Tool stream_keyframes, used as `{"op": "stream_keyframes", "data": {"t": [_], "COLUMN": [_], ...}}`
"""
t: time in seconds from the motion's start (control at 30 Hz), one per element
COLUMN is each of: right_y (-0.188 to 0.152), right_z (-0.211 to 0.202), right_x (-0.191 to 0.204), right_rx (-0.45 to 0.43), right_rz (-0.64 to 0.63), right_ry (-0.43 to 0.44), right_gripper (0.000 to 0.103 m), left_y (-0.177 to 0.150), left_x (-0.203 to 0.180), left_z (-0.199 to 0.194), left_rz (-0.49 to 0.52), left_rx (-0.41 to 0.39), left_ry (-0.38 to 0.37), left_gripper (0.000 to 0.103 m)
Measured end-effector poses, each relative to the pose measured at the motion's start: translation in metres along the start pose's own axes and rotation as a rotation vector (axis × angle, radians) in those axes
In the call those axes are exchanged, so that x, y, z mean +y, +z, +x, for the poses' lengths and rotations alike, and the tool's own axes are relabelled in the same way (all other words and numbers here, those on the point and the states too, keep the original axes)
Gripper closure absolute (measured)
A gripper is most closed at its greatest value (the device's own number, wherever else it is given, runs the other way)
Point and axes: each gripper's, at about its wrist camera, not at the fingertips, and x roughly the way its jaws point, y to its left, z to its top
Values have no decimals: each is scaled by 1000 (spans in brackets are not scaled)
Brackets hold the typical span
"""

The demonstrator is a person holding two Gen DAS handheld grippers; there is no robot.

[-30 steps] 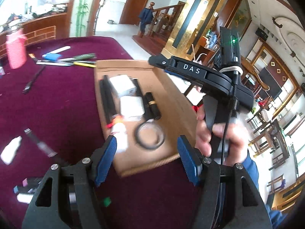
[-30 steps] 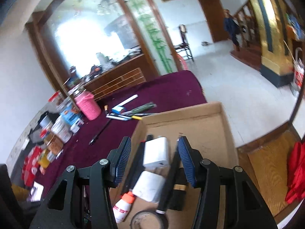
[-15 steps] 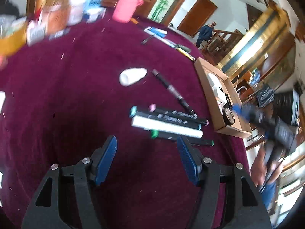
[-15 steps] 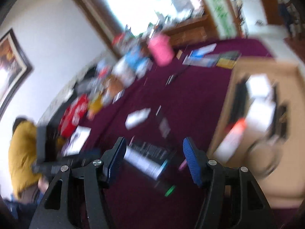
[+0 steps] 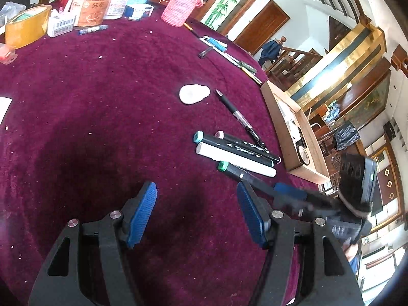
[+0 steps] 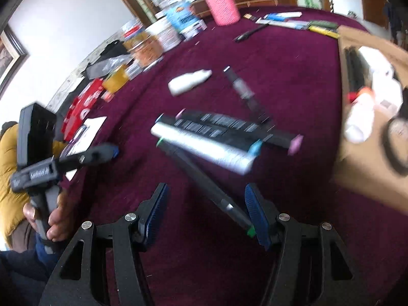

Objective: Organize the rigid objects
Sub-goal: 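Grasp the green-capped black marker with the left gripper while the right gripper grasps a white marker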

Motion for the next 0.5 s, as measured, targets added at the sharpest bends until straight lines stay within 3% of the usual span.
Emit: {"op": "stream_keyframes", "data": {"t": [0.07,0.17,0.37,0.5], "right_y": [-8,-10,10,10], "right_z": [4,8,-28,-38], "right_x": [17,33,14,3], "right_rx": [0,34,-88,-104], "right_rz": [-18,-11,-26,-43], "right_ry": [25,201,90,50], "right_gripper": [45,46,46,46], "left_y": [0,1,-6,-16], "left_x": [3,3,-9,-45], "left_z": [-1,1,10,16], "left_rz": [-12,-15,-32,33], "left_rx": [4,32,147,151], "left_ry": [-3,-3,-28,47], "left_gripper": [38,38,38,39]}}
